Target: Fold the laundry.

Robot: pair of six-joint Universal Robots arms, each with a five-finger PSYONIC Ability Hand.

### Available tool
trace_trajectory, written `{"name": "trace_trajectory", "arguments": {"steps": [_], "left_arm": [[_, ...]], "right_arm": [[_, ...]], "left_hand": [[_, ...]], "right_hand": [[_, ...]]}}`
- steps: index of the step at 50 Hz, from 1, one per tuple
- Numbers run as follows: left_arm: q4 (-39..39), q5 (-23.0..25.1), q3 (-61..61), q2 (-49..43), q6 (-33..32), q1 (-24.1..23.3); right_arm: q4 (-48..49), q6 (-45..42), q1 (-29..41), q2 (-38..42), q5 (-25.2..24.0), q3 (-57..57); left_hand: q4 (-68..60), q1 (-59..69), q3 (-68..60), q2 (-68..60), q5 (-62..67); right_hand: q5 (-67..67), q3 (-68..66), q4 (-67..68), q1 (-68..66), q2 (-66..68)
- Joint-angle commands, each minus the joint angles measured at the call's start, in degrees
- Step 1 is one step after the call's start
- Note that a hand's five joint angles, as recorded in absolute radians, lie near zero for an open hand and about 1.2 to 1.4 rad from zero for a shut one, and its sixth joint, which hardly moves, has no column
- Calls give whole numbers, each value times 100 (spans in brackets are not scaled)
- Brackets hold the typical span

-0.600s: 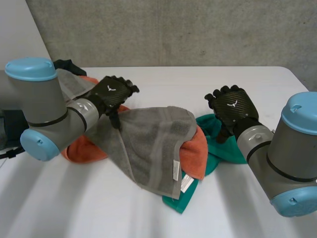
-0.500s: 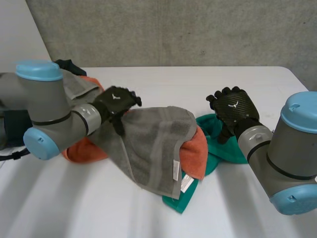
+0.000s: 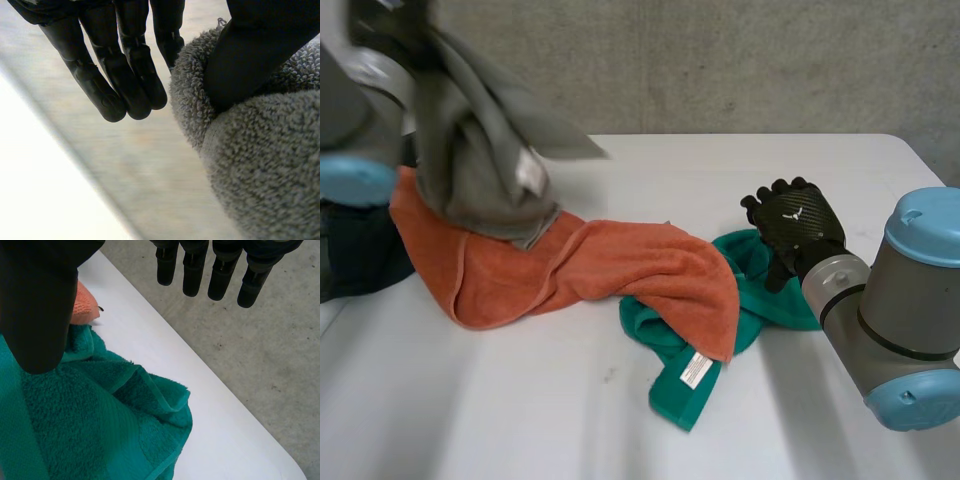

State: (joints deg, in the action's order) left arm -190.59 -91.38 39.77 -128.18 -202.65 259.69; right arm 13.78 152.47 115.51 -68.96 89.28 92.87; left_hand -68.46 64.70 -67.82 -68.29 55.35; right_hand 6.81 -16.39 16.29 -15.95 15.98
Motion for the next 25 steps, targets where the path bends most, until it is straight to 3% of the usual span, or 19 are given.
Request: {"name": "trace_trajectory", "arguments": {"steps": [1, 8, 9, 11, 12, 20, 25], "left_arm": [[416, -223, -1733, -882, -274, 775], [461, 58, -1737, -1560, -908, 1040], [470, 102, -1640, -1596, -908, 1023], [479, 217, -1385, -1553, -864, 987], [488, 330, -1036, -1413, -803, 952], [-48, 999, 1058, -156, -460, 645], [162, 1464, 2305, 705, -232, 302]], "right_arm": [[-16, -7, 68, 32, 2, 11], [-33, -42, 121, 111, -16, 20], [-33, -51, 130, 120, -7, 20], [-33, -69, 139, 137, 2, 20], [-33, -86, 156, 146, 2, 20], [-86, -121, 174, 94, 2, 20], [-95, -104, 130, 32, -25, 12]], "left_hand": [[-1154, 1530, -1218, -1171, 1465], [-1154, 1530, -1218, -1171, 1465], [-623, 999, -687, -640, 934], [2460, -2085, 2396, 2443, -2150], [5846, -5470, 5782, 5829, -5535], [5846, -5470, 5782, 5829, -5535], [5846, -5470, 5782, 5829, -5535]], "right_hand": [[245, -286, 297, -330, 327], [245, -286, 297, -330, 327], [245, -286, 297, -330, 327], [245, -286, 297, -330, 327], [245, -286, 297, -330, 327], [245, -286, 297, -330, 327], [245, -286, 297, -330, 327]]}}
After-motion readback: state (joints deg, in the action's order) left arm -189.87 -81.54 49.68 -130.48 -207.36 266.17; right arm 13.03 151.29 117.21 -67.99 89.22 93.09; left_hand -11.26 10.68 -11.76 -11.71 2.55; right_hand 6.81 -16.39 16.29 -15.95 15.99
